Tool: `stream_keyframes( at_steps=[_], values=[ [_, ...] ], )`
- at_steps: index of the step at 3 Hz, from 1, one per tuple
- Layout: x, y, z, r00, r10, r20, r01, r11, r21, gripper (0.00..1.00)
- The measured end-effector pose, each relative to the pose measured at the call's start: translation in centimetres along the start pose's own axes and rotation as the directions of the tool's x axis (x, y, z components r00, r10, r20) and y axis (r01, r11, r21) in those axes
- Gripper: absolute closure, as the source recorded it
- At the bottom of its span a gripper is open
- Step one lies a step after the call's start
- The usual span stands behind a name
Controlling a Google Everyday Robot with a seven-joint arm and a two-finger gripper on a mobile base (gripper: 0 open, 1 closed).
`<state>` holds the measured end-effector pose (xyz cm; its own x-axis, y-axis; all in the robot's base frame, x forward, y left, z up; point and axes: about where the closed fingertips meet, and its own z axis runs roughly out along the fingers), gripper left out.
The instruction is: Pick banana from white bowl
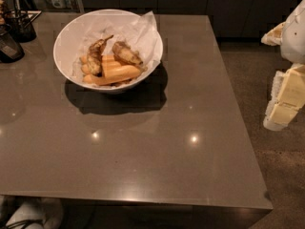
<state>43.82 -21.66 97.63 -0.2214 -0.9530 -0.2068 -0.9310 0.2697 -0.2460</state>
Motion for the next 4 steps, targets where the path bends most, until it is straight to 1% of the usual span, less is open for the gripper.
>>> stream_keyframes(
  at_steps=[1, 2, 3, 4],
  values=[
    [-0.6, -0.8, -0.3, 1.000, 0.016, 0.008, -0.016, 0.9999, 0.000, 0.00],
    [-2.2, -4.3, -0.2, 0.996, 0.078, -0.052, -0.078, 0.9970, -0.004, 0.00],
    [-7.2, -9.1, 0.1, 0.992, 0.095, -0.086, -0.090, 0.9944, 0.054, 0.00],
    [-10.7, -10.1, 0.0, 0.998, 0.048, -0.045, -0.045, 0.9956, 0.083, 0.00]
  ],
)
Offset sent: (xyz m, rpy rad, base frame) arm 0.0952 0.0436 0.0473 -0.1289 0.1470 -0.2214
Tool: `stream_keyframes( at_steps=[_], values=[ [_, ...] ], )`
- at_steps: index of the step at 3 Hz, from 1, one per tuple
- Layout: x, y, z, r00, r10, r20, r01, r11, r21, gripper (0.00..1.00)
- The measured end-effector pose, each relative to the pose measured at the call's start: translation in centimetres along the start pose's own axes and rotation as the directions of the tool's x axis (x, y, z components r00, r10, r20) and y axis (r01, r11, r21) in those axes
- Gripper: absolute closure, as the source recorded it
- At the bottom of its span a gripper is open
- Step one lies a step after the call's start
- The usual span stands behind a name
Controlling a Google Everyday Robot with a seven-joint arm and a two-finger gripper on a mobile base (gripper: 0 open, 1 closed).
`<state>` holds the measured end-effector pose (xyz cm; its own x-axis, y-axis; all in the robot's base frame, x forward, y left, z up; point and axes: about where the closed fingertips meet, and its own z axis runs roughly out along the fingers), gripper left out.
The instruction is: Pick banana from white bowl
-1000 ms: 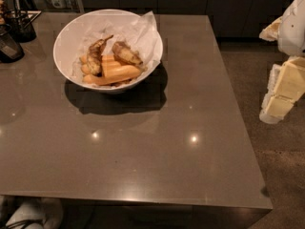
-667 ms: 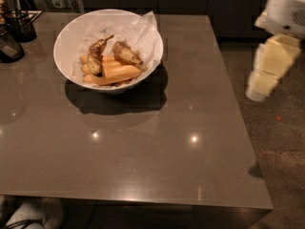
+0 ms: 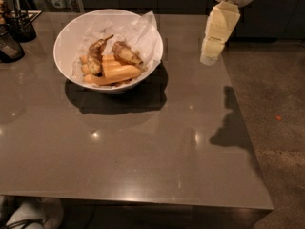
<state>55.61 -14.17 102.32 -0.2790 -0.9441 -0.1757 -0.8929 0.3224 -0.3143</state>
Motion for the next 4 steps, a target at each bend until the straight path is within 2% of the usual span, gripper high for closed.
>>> stream_keyframes(
  at_steps=[1, 2, 3, 4],
  values=[
    [-0.6, -0.2, 0.3, 1.000, 0.008, 0.028, -0.007, 0.9997, -0.023, 0.00],
    [-4.0, 0.1, 0.2, 0.996, -0.023, 0.087, 0.029, 0.9967, -0.076, 0.00],
    [-7.2, 0.4, -0.3, 0.990, -0.044, 0.135, 0.057, 0.9939, -0.094, 0.00],
    [-8.0, -0.2, -0.3, 0.986, -0.044, 0.161, 0.055, 0.9962, -0.067, 0.00]
  ],
)
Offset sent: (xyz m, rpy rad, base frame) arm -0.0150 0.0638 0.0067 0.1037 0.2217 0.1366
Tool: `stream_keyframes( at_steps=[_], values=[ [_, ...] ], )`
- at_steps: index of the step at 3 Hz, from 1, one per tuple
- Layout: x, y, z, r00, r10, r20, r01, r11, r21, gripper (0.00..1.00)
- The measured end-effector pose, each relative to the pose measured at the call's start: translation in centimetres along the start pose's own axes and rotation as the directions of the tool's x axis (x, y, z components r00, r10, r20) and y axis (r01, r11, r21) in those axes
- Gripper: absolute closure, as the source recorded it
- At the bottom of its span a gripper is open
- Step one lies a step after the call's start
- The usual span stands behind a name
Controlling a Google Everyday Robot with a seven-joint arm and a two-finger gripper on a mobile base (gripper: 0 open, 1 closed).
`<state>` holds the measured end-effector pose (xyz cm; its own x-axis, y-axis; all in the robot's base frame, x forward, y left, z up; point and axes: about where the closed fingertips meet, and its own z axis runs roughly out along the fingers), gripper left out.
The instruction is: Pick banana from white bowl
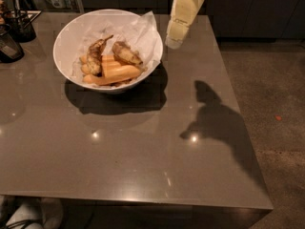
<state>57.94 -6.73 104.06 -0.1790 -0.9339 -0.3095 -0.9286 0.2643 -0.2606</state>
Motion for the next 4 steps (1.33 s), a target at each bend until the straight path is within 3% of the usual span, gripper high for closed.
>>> stream_keyframes(
  at_steps=[1, 2, 3, 4],
  values=[
    [-1.6, 0.4, 1.3, 1.000, -0.010, 0.015, 0.010, 0.9993, -0.037, 0.00],
    [-2.6, 1.6, 3.4, 1.000, 0.007, 0.009, -0.006, 0.9924, -0.123, 0.00],
    [-4.3, 2.7, 4.7, 1.000, -0.029, 0.000, 0.029, 0.9868, -0.160, 0.00],
    [-5.0, 2.0, 4.8, 0.999, -0.025, 0.030, 0.028, 0.9909, -0.131, 0.00]
  ],
)
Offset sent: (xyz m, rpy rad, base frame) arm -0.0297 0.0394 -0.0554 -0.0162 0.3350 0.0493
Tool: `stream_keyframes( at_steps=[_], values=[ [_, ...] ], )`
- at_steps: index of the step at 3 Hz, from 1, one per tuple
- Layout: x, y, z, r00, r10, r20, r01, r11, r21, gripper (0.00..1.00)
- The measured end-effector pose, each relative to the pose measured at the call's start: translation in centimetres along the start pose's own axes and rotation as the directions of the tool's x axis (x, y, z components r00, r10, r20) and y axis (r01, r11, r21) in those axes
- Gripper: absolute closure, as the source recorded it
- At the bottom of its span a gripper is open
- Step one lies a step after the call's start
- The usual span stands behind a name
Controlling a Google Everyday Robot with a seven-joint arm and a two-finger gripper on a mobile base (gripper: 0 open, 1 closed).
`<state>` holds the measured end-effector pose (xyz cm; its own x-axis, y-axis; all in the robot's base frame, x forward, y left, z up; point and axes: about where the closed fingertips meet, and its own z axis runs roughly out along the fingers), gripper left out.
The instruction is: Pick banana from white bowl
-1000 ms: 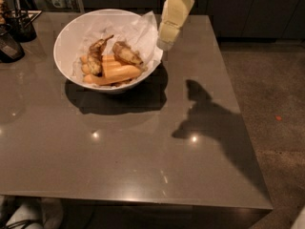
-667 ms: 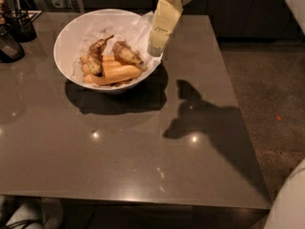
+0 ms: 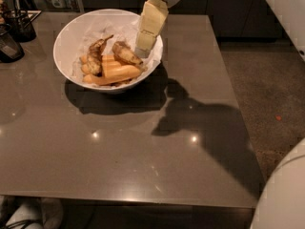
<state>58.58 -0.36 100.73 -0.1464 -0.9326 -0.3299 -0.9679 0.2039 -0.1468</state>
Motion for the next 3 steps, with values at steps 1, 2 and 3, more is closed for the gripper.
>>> stream_keyframes(
  at_steps=[1, 2, 3],
  values=[
    [-1.4, -0.7, 1.1, 1.000, -0.005, 0.030, 0.006, 0.9996, -0.029, 0.00],
    [-3.5, -2.6, 3.9, 0.997, 0.020, 0.075, -0.014, 0.9971, -0.074, 0.00],
    [-4.0, -2.8, 4.6, 0.995, 0.028, 0.091, -0.020, 0.9965, -0.081, 0.00]
  ],
)
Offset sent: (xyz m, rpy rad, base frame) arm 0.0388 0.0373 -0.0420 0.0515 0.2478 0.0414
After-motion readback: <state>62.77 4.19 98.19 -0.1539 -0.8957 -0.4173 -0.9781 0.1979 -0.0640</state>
